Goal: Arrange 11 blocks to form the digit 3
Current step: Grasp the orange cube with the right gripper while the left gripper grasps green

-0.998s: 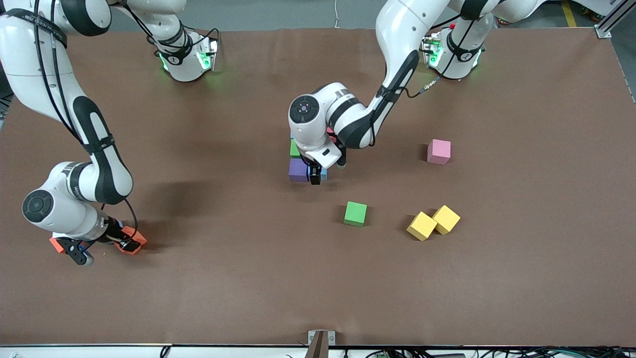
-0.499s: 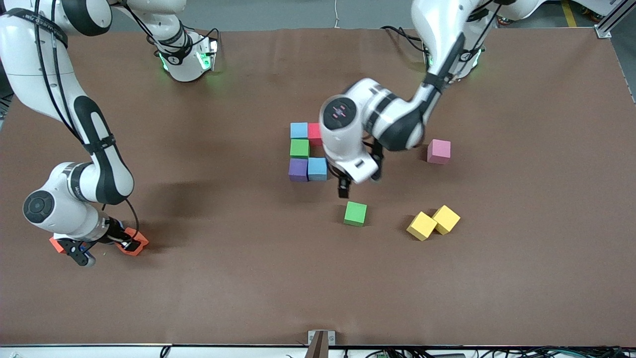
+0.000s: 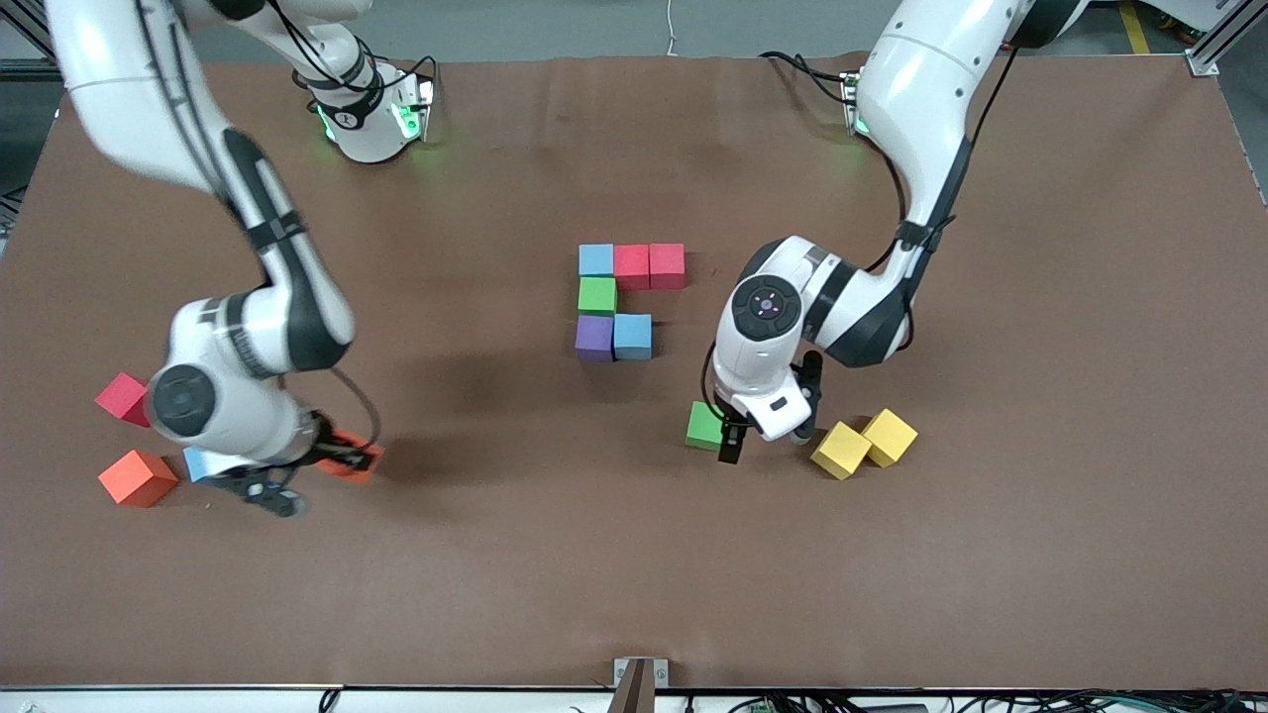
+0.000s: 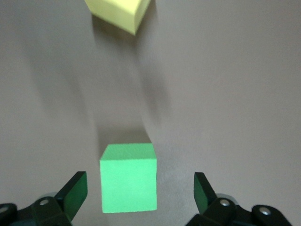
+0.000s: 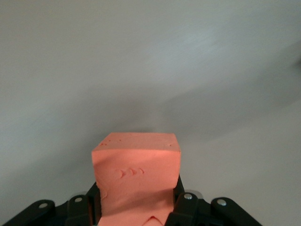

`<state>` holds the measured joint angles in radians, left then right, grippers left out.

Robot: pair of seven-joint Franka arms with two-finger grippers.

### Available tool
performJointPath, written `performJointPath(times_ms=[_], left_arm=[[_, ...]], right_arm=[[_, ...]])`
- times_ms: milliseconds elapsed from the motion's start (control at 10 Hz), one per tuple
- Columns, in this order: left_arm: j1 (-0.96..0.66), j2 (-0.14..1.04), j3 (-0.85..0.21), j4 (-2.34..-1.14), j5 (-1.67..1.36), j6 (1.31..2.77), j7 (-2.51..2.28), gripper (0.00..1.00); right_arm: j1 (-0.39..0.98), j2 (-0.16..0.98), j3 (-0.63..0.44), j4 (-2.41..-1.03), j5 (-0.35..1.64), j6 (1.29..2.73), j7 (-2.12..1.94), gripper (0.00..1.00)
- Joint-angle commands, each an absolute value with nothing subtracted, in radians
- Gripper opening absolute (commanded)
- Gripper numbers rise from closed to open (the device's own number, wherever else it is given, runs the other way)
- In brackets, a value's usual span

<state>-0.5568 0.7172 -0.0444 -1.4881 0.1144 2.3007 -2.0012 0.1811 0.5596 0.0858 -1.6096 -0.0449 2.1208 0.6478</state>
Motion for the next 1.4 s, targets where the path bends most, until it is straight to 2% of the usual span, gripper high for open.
performJointPath(times_ms=[0, 299, 499, 998, 1098, 1198, 1298], left_arm=[[-0.563, 0.733, -0.043, -1.477, 0.103, 2.315, -2.002, 1.00], [-0.569, 0.753, -0.044, -1.479, 0.103, 2.315, -2.009, 1.00], [-0.575, 0.788, -0.046, -1.480, 0.103, 2.321, -2.014, 1.00], [-0.575, 0.802, -0.049, -1.482, 0.081, 2.333, -2.016, 0.99], [-0.580, 0.802, -0.048, -1.482, 0.062, 2.341, -2.017, 0.73], [-0.581, 0.802, -0.048, -1.483, 0.052, 2.356, -2.025, 0.39], [-0.589, 0.802, -0.048, -1.485, 0.051, 2.358, -2.040, 0.19]], right_arm=[[0.354, 0.537, 0.072, -1.638, -0.025, 2.141, 0.713, 0.00], [0.513, 0.555, 0.071, -1.635, -0.006, 2.268, 0.750, 0.00], [0.572, 0.590, 0.071, -1.637, -0.015, 2.330, 0.749, 0.00], [0.607, 0.624, 0.071, -1.661, -0.043, 2.375, 0.747, 0.00], [0.618, 0.630, 0.069, -1.664, -0.043, 2.385, 0.747, 0.00], [0.620, 0.632, 0.069, -1.666, -0.043, 2.391, 0.747, 0.00], [0.626, 0.637, 0.069, -1.670, -0.043, 2.393, 0.747, 0.00]])
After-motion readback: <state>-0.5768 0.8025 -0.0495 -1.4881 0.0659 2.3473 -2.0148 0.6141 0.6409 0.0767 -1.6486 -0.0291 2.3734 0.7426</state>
